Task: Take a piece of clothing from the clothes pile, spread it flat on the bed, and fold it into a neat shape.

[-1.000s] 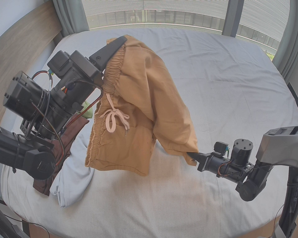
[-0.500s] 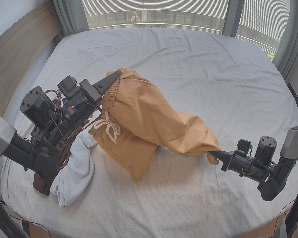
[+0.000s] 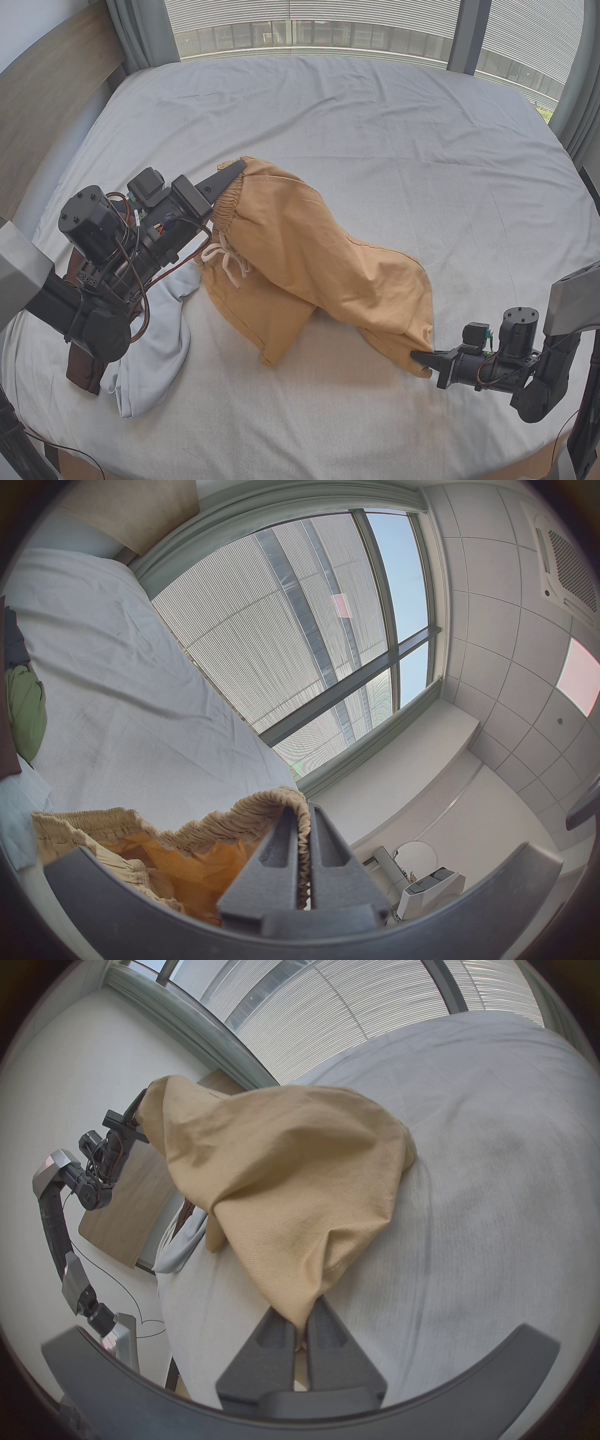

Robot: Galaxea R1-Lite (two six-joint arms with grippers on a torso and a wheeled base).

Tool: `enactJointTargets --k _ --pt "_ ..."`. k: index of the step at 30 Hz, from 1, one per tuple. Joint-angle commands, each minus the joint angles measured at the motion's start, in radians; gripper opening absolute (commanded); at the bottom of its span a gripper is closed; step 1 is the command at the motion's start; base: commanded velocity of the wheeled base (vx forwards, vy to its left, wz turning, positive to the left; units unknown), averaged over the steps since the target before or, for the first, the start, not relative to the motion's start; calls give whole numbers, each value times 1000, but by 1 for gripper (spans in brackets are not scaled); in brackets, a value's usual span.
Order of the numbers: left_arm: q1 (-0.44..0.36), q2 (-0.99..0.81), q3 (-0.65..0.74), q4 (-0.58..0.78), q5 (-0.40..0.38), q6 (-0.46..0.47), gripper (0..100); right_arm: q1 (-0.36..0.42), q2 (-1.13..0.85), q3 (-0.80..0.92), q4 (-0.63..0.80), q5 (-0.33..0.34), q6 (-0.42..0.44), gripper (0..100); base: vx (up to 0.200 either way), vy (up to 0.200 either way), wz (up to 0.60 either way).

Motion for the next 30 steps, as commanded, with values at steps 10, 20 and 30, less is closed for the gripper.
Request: enactJointTargets --k 10,20,30 --pt "13 17 3 -23 -3 37 0 -46 -14 30 1 82 -28 100 0 0 0" --pt "11 19 5 -23 -3 44 0 -130 -29 -113 1 105 99 100 0 0 0" --pt "14 8 0 -23 -3 46 0 -121 32 -299 2 26 262 100 0 0 0"
